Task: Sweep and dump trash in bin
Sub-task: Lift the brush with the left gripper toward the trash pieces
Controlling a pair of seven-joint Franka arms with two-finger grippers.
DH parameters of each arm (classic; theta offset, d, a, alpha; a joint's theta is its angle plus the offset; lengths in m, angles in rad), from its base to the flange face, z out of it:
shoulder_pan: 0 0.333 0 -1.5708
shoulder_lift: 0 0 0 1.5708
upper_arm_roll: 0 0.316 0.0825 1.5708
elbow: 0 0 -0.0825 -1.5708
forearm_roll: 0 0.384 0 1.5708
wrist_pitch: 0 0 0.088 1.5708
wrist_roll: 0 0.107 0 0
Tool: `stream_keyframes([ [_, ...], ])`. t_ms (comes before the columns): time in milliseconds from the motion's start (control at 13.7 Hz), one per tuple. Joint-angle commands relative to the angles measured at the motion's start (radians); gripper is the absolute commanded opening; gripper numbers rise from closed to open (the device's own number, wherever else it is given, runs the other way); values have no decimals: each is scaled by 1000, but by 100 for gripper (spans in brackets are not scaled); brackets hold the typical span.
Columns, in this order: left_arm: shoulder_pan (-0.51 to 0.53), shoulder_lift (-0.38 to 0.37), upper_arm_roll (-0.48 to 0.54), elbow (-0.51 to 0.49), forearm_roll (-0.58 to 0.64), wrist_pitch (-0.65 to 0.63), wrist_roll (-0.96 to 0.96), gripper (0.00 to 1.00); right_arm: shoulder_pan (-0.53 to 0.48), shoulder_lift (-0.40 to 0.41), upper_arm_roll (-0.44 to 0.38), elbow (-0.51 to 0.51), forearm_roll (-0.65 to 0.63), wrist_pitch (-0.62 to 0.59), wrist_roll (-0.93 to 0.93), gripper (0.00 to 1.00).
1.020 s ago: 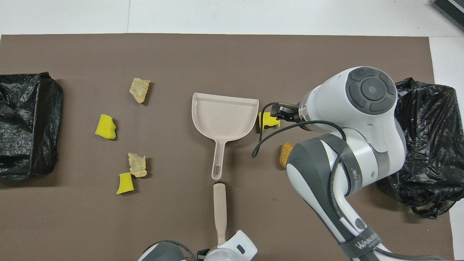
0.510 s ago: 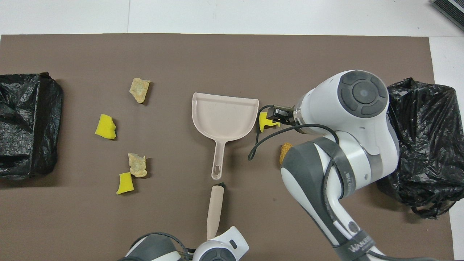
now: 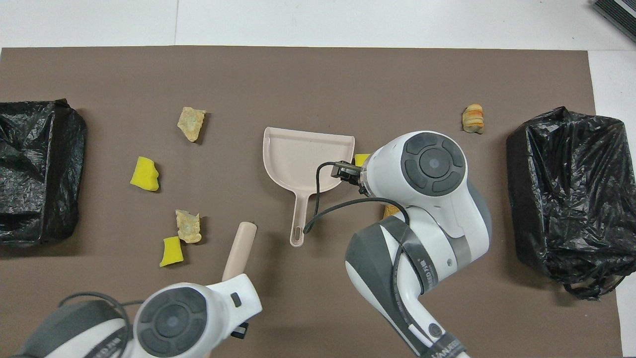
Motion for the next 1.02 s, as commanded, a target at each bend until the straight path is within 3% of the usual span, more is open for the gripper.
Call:
stream_keyframes([
  [0,198,36,-13,26,53,30,252,0,52,20,-1,-31,-28,77,45,100],
  [219,412,161,-13,109,56,229,554,0,135,82,-1,-19,-178,107,195,100],
  [364,487,319,-13,272,82,247,696,0,200,131,-2,-13,-258,137,311,100],
  [583,489,549,-13,492,241,315,741,0,241,175,-1,9,-349,156,396,100],
  [874,523,782,-12,791,257,375,889,0,264,169,1,1,-361,177,404,100],
  [947,524,830,-12,857,258,380,969,0,270,165,1,-6,-364,179,404,91],
])
